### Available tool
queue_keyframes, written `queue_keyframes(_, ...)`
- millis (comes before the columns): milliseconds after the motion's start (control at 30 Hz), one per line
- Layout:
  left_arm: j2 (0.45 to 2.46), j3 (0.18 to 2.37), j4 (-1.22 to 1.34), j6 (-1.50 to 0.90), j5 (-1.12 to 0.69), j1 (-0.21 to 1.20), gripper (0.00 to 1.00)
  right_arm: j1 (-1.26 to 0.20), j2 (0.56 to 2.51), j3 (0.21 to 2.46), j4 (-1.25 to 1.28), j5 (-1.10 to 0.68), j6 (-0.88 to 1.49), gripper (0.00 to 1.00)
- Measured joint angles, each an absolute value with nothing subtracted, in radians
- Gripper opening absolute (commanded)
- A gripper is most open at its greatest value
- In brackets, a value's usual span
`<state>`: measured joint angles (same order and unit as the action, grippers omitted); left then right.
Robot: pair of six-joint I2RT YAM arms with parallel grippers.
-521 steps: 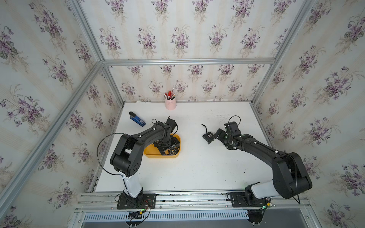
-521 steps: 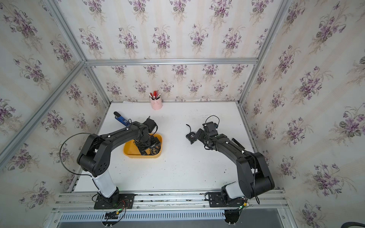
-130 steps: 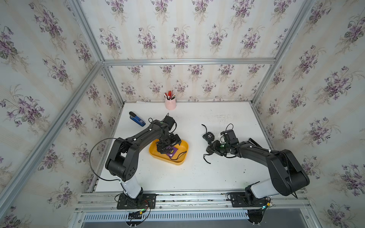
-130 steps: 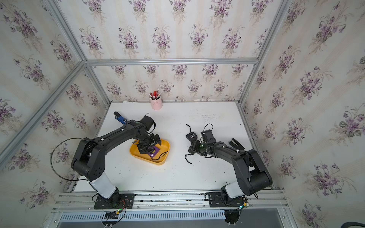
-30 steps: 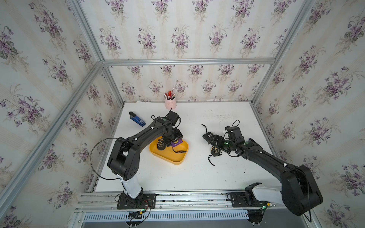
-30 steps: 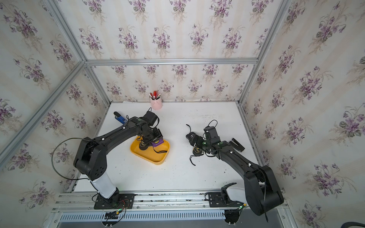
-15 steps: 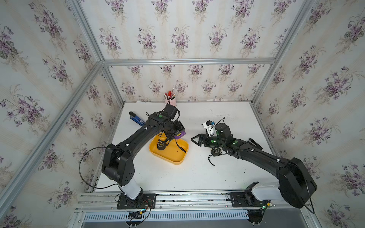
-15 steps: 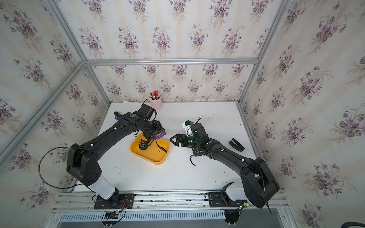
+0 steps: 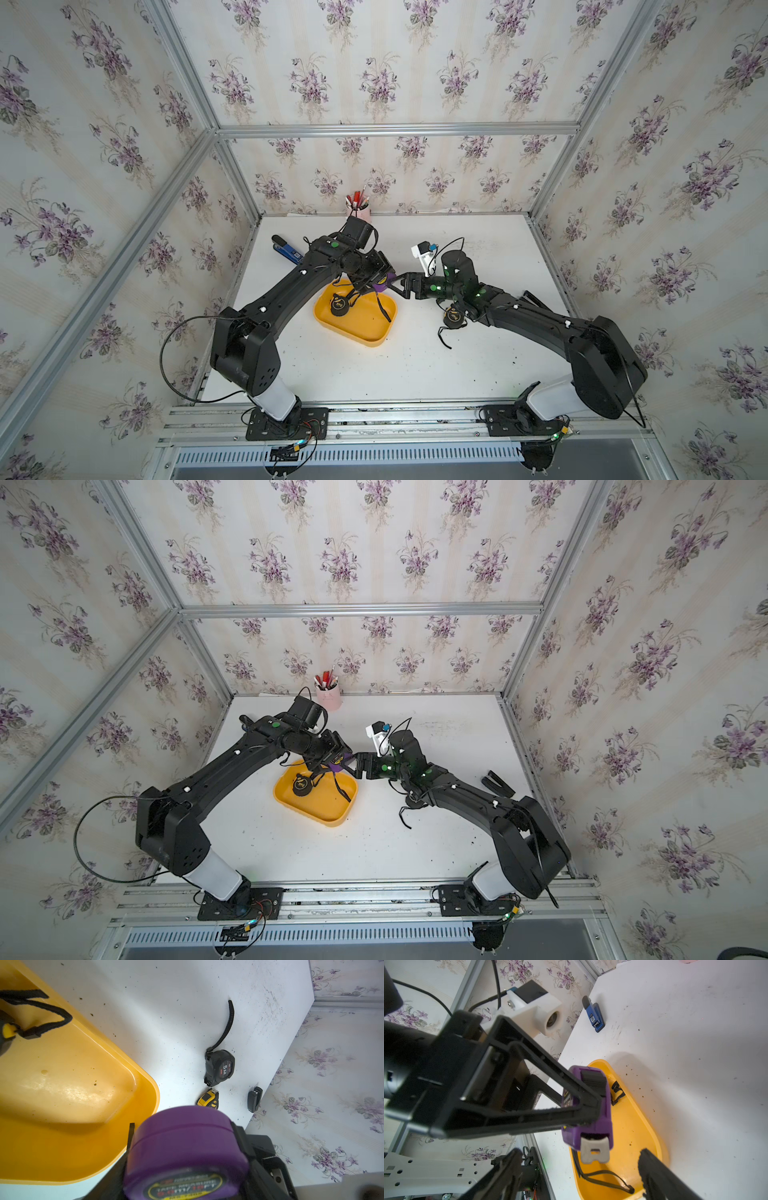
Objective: Take the tape measure out of the storage box
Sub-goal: Place the tape measure at the center of the board.
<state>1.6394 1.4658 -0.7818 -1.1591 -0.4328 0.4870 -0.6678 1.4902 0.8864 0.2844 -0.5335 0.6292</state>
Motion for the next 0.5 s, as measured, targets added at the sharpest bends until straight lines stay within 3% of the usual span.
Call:
queue_keyframes(300,1.626,1.469,-0.731,-1.207,-0.494,0.487,0.43,-0.669,1.512,0.894,0.363,-0.535,0.63,0.79)
queue_keyframes(500,1.621,1.438,-0.714,-1.237,-0.526,0.487,0.43,-0.673,1.534,0.908,0.384,-0.535,0.637,0.57)
